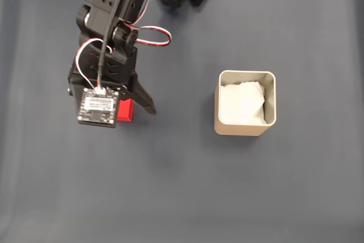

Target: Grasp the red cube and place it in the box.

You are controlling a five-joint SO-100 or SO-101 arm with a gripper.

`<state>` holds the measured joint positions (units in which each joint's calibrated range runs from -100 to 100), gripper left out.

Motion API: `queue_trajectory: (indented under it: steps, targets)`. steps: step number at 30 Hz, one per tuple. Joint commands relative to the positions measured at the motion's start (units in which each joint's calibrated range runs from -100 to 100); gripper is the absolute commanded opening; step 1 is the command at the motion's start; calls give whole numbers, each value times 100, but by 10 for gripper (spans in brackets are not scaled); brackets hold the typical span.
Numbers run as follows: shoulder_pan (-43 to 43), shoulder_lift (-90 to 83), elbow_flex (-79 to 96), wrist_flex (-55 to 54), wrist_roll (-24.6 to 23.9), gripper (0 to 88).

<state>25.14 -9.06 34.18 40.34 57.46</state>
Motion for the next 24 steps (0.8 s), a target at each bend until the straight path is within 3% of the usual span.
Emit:
queue_trajectory:
  steps: [1,24]
  targets:
    - [-26,-108,-9,-84,-44,411]
    - [-75,-3,384,-419,-68,409]
